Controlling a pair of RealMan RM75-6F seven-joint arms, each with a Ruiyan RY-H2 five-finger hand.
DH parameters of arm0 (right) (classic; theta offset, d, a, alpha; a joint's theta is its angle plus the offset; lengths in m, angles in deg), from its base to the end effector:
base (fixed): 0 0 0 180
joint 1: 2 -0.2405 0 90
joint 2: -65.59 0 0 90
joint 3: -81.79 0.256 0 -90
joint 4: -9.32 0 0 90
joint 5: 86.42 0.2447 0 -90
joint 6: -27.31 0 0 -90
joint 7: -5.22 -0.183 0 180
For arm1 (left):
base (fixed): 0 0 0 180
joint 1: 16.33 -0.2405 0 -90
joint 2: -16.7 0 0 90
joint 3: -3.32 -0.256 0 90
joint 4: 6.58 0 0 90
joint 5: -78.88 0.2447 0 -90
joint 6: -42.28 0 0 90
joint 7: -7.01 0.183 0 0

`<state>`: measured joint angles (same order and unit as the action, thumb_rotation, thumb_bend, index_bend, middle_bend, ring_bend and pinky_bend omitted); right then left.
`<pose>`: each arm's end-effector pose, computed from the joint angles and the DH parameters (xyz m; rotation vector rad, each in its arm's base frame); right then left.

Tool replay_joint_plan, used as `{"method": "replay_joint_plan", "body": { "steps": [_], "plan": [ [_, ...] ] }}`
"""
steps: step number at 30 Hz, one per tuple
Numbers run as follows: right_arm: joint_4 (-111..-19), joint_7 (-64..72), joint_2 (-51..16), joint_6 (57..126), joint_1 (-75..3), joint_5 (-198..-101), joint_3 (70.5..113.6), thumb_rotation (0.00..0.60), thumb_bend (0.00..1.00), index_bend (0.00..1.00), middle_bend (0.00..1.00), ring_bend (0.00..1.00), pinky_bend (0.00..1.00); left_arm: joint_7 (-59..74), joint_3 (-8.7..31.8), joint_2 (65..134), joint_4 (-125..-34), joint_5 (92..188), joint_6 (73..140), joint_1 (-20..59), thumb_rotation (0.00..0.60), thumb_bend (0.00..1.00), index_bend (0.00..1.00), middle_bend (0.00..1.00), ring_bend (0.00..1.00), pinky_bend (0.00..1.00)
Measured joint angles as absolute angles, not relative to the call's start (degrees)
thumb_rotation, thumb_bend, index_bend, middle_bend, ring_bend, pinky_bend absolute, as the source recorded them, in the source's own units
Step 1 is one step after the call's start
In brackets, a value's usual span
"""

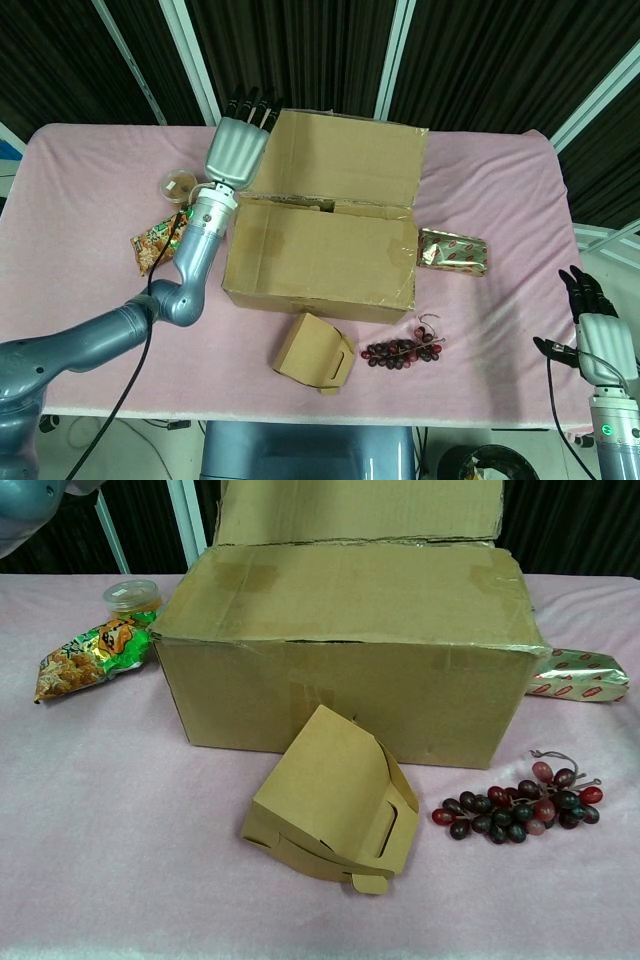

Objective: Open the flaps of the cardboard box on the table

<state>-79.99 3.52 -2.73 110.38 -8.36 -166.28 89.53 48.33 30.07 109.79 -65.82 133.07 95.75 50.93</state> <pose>-0.3334 -0.2516 0.1252 1.2546 -0.9417 0.9512 0.0126 0.5479 0.0348 -1.6003 -0.3212 -0.9092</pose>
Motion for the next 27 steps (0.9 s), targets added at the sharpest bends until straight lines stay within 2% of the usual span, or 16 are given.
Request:
{"method": "replay_joint_plan", "body": {
  "steps": [8, 14, 20, 27],
  "plan": [
    [-80.21, 3.68, -2.58, 110.16, -8.36, -166.12, 89.47, 0.600, 0.22, 0.00, 0.00, 0.00, 0.23, 46.60, 29.00, 106.77, -70.67, 133.25, 98.22, 47.83, 0.600, 0.40, 0.00, 0.00, 0.00, 0.00],
    [-80.04, 4.75, -2.61, 110.34, -8.43, -166.42, 89.41, 0.600, 0.22, 0.00, 0.00, 0.00, 0.22, 44.26, 27.03, 100.60, -82.86, 133.55, 101.71, 41.29, 0.600, 0.31, 0.00, 0.00, 0.00, 0.00],
    [-80.03, 6.18, -2.57, 110.70, -8.54, -166.84, 89.38, 0.600, 0.22, 0.00, 0.00, 0.00, 0.23, 40.11, 22.76, 91.33, -99.02, 136.15, 108.25, 30.62, 0.600, 0.18, 0.00, 0.00, 0.00, 0.00],
    [-80.50, 7.74, -2.35, 111.13, -8.60, -167.48, 89.25, 0.600, 0.22, 0.00, 0.00, 0.00, 0.22, 31.41, 14.12, 83.02, -108.40, 145.00, 119.01, 16.40, 0.600, 0.17, 0.00, 0.00, 0.00, 0.00]
  ]
}}
